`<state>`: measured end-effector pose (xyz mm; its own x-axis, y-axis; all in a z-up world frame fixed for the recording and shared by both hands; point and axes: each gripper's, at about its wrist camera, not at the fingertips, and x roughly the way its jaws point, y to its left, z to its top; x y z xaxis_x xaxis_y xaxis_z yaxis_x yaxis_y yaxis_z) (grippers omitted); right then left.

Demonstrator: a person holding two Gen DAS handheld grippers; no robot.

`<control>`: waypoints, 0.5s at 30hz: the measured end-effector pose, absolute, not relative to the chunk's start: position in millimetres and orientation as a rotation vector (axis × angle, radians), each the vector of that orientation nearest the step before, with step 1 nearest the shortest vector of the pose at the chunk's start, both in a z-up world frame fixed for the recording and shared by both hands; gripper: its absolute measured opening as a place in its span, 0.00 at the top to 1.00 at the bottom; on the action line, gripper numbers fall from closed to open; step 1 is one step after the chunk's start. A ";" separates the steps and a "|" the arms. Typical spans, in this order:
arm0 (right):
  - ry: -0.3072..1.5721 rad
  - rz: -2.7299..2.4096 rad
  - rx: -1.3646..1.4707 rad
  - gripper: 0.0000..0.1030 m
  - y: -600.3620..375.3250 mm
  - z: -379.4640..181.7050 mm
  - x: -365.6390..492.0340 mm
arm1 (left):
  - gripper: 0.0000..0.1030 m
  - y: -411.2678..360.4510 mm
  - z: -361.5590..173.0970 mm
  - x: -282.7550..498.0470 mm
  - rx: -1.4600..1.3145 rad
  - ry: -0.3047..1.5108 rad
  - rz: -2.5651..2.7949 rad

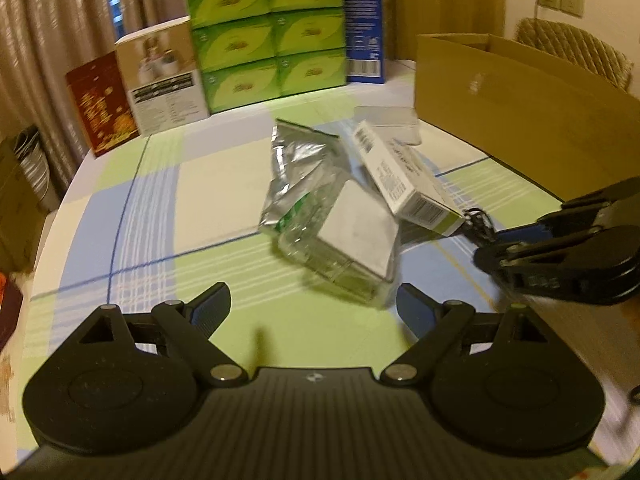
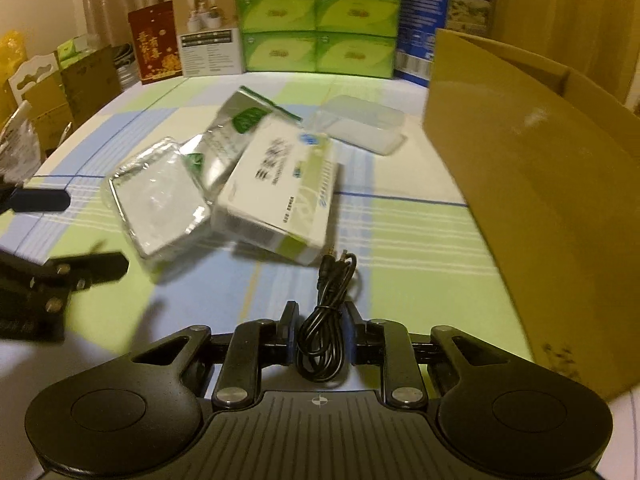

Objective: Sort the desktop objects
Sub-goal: 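Grasp the clear plastic packet with the left tool while the right tool grasps the black cable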

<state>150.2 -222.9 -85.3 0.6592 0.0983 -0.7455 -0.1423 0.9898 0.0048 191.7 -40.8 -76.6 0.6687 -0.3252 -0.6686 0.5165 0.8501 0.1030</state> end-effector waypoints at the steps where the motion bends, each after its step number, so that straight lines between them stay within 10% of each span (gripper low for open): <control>1: 0.842 0.132 -0.051 0.81 -227.0 -84.7 147.0 | 0.15 -43.8 -77.3 193.4 0.308 0.687 -0.489; 15: 0.849 0.114 -0.022 0.81 -257.6 -83.3 122.8 | 0.13 -97.5 -103.8 204.4 0.671 0.544 -0.550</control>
